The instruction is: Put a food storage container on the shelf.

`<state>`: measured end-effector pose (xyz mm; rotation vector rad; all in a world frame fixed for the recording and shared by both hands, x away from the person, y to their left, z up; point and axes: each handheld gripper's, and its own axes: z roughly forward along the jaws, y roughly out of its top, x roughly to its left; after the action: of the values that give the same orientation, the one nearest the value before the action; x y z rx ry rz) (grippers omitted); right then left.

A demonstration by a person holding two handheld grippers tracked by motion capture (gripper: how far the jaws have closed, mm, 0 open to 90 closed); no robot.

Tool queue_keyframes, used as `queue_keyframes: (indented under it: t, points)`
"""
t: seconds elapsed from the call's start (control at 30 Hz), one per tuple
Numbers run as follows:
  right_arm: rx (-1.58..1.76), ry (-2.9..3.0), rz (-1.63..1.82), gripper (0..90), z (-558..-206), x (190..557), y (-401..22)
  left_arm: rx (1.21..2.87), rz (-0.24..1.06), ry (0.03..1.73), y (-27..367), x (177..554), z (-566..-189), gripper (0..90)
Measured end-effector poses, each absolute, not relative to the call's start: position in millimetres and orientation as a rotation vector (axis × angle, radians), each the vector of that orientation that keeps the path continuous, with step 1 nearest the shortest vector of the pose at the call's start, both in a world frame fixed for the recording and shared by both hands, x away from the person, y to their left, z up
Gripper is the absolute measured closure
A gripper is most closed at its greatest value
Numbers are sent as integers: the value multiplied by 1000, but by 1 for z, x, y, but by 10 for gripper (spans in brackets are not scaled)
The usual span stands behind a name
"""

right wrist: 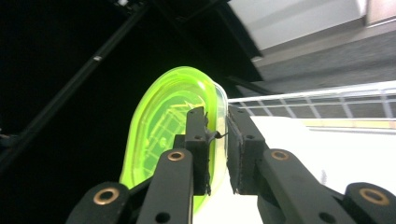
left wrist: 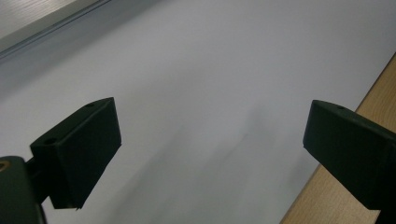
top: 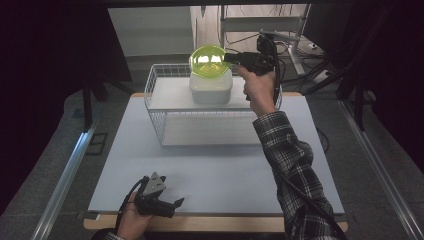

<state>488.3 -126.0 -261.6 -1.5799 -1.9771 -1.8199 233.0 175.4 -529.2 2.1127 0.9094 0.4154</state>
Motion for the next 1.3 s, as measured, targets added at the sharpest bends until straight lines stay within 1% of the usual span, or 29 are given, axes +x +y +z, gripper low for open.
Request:
queue_keyframes:
  t: [0.13, 0.27, 0.47, 0.53, 0.6, 0.63, 0.67, 0.7, 0.73, 0.77, 0.8, 0.83, 0.87, 0.9, 0.97, 1.0, 1.13, 1.3]
  points:
    - [-1621, -2039, -1794, 726, -261, 491, -122, 2117, 412, 907, 175, 233, -530, 37]
    - [-1625, -2040, -1789, 719, -261, 493, -122, 2121, 411, 905, 175, 233, -530, 37]
    - [-1654, -2095, -1776, 649, -262, 495, -123, 2131, 410, 900, 174, 233, -530, 37]
    - [-1650, -2091, -1779, 640, -263, 495, -123, 2132, 410, 901, 174, 233, -530, 37]
    - [-1642, -2111, -1787, 592, -263, 495, -122, 2139, 410, 898, 174, 233, -530, 37]
    - [-1642, -2111, -1787, 592, -263, 495, -122, 2140, 411, 898, 174, 233, -530, 37]
    - [-1638, -2123, -1788, 562, -263, 495, -122, 2139, 411, 898, 174, 233, -530, 37]
    - [-1629, -2132, -1808, 488, -262, 495, -122, 2139, 411, 898, 174, 233, -530, 37]
    - [-1629, -2132, -1808, 488, -262, 495, -122, 2139, 411, 898, 174, 233, -530, 37]
    - [-1616, -2144, -1820, 416, -262, 495, -122, 2139, 411, 898, 174, 233, -530, 37]
    - [-1606, -2144, -1824, 390, -261, 495, -122, 2132, 412, 902, 174, 233, -530, 37]
    - [-1606, -2144, -1824, 390, -261, 495, -122, 2132, 412, 902, 174, 233, -530, 37]
    - [-1591, -2150, -1825, 364, -261, 495, -123, 2134, 413, 899, 174, 233, -530, 37]
    - [-1572, -2171, -1827, 318, -261, 494, -123, 2126, 413, 903, 174, 233, -530, 37]
    - [-1561, -2185, -1831, 303, -260, 493, -124, 2121, 412, 904, 175, 233, -530, 36]
    - [-1543, -2216, -1833, 261, -260, 492, -125, 2115, 411, 908, 175, 233, -529, 35]
    - [-1476, -2294, -1839, 224, -261, 487, -129, 2099, 404, 913, 176, 233, -528, 34]
    - [-1439, -2349, -1835, 201, -264, 481, -134, 2099, 402, 917, 176, 233, -529, 33]
